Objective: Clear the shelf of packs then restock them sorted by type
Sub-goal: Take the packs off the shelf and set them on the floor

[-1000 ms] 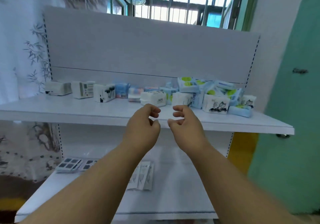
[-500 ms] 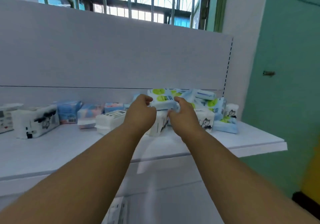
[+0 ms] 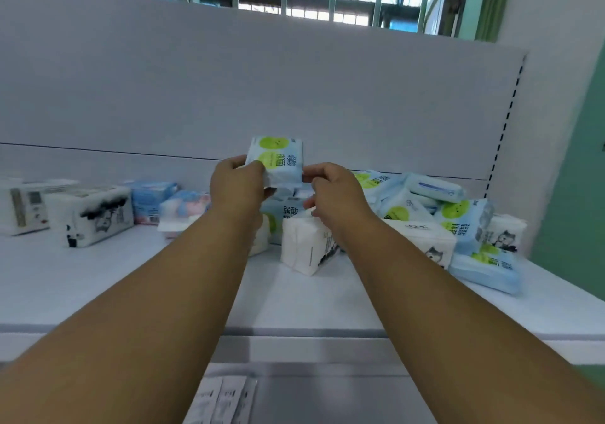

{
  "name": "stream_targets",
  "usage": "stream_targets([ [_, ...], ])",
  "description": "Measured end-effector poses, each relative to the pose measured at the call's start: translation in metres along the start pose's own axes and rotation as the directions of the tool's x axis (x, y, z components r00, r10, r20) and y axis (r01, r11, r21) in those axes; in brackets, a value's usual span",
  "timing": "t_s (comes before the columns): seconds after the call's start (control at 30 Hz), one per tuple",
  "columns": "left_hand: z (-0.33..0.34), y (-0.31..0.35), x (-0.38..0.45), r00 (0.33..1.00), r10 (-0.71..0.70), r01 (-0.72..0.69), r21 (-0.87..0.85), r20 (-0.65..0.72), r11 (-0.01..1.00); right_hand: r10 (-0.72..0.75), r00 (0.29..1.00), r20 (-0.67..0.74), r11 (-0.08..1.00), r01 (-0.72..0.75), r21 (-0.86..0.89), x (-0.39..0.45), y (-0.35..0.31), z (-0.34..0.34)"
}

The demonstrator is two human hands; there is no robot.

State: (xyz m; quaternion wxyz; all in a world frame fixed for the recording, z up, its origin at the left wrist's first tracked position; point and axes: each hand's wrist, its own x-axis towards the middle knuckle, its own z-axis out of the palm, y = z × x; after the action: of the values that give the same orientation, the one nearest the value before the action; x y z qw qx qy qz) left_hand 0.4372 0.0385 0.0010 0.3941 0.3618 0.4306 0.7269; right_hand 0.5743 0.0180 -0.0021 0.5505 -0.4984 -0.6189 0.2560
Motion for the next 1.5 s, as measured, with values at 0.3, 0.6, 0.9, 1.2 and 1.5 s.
stream_targets([
  [0.3,-0.045,-0.005,0.015,0.971,0.026,-0.03,-0.016,-0.239,0.999,0.051,0.937,0.347,0.539,0.266,-0.799,0.054,0.017,0.042],
  [0.6,-0.063,0.009,0.009,0.977,0.118,-0.117,0.014,-0.178,0.993,-0.18,0.968,0.176,0.717,0.251,-0.651,0.065,0.002,0.053],
  [0.9,-0.098,0.041,-0.015,0.997,0.065,-0.068,-0.111,-0.034,0.992,-0.055,0.951,-0.305,0.991,0.09,0.103,-0.007,-0.054,0.06],
  [1.2,-0.211,0.087,-0.091,0.987,0.135,-0.142,-0.076,-0.088,0.987,0.047,0.993,-0.113,0.86,0.017,0.511,-0.104,-0.093,0.121],
  [1.5,-0.393,0.092,-0.237,0.794,0.18,-0.132,0.125,-0.581,0.983,-0.11,0.907,0.408,0.793,-0.167,0.585,-0.293,-0.102,0.239],
])
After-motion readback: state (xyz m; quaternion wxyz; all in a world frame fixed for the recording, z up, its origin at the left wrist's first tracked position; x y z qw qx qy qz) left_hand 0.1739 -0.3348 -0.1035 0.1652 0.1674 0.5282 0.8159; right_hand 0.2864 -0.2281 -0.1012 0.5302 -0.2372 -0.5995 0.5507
